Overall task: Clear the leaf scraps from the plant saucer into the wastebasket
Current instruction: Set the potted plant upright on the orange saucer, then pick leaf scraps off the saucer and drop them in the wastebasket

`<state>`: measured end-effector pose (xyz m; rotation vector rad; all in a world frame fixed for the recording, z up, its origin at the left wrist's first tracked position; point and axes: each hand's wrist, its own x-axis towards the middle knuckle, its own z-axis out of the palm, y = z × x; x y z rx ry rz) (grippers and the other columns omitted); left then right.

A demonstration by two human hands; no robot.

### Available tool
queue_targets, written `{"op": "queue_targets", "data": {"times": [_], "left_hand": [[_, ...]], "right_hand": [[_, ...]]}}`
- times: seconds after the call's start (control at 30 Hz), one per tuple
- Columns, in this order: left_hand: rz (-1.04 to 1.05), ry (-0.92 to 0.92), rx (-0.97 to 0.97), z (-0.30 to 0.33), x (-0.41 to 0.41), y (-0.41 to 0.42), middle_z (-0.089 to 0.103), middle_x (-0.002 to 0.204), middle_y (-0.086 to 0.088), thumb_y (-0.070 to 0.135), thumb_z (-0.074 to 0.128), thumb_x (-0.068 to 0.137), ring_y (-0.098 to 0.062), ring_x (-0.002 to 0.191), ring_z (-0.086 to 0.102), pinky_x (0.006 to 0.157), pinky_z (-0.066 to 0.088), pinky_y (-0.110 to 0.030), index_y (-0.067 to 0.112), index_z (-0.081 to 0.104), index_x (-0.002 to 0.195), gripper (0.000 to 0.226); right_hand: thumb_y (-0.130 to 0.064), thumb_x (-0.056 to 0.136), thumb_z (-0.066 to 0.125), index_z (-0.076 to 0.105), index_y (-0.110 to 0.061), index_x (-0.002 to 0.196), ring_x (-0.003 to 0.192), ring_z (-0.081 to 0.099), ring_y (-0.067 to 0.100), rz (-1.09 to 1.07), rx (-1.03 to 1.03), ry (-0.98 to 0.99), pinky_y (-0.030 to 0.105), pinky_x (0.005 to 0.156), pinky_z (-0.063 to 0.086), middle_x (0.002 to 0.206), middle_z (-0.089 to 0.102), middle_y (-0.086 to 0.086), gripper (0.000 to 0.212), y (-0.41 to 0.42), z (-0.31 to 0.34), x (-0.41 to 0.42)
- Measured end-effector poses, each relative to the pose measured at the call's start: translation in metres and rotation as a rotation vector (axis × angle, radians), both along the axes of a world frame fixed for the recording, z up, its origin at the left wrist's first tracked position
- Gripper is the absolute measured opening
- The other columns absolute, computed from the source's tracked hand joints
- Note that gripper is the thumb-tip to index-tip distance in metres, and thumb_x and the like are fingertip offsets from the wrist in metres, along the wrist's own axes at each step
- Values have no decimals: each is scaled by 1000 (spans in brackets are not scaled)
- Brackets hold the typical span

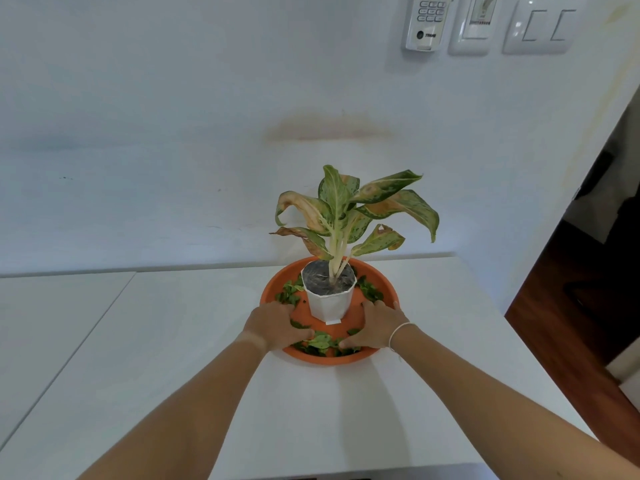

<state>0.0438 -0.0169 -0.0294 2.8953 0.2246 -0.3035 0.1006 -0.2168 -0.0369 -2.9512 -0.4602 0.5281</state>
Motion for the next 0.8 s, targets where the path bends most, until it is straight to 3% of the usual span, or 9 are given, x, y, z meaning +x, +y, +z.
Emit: {"op": "queue_targets", "data": {"times": [0.13, 0.27, 0.37, 0.47, 0.6, 0.73, 0.8], "left_hand": [[-59, 50, 70, -3, 0, -9, 69, 103, 1, 77, 47, 67, -20, 100, 62, 85, 45, -29, 25, 60, 111, 69], [-64, 30, -22, -7, 0, -17, 63, 111, -1, 66, 59, 67, -20, 102, 59, 89, 52, -33, 19, 65, 105, 61], [-73, 12, -104, -9, -1, -21, 60, 114, -6, 50, 66, 72, -23, 106, 56, 94, 51, -37, 14, 66, 104, 48], [-74, 5, -201, -11, -1, -25, 64, 109, -8, 32, 68, 77, -24, 103, 60, 91, 52, -37, 10, 70, 102, 33], [-44, -31, -315, -13, -3, -27, 67, 103, -6, 14, 65, 82, -21, 96, 62, 87, 54, -31, 11, 73, 103, 22], [-4, -59, -373, -15, -5, -29, 69, 98, -11, 1, 57, 84, -25, 92, 64, 85, 54, -33, 6, 73, 87, 17], [19, -70, -396, -16, -6, -31, 68, 95, -12, -5, 52, 84, -26, 92, 63, 84, 53, -33, 7, 72, 82, 23]], "right_hand": [[-78, 60, 56, 32, -14, 142, 131, 40, 27, 2, -93, 9, 42, 116, 17, 144, 40, 9, 106, 4, -1, -5], [-71, 66, 61, 37, -15, 139, 126, 46, 28, -7, -98, 22, 38, 107, 36, 144, 38, 11, 95, 9, 0, -10], [-55, 74, 66, 47, -13, 132, 113, 55, 27, 1, -55, 20, 34, 94, 50, 137, 42, 13, 74, 14, 2, -13], [-35, 80, 69, 56, -8, 123, 105, 59, 27, 2, 5, -17, 31, 86, 51, 124, 53, 13, 52, 18, -1, -16], [-11, 89, 54, 65, -9, 100, 85, 59, 22, 14, 137, -41, 29, 80, 53, 105, 67, 11, 16, 21, -5, -22], [-2, 91, 41, 47, -17, 61, 76, 52, 21, 27, 235, -41, 27, 73, 48, 83, 57, 8, 34, 21, -10, -30], [1, 90, 41, 49, -17, 62, 81, 57, 22, 32, 282, -47, 24, 71, 45, 84, 57, 8, 34, 20, -7, -30]]}}
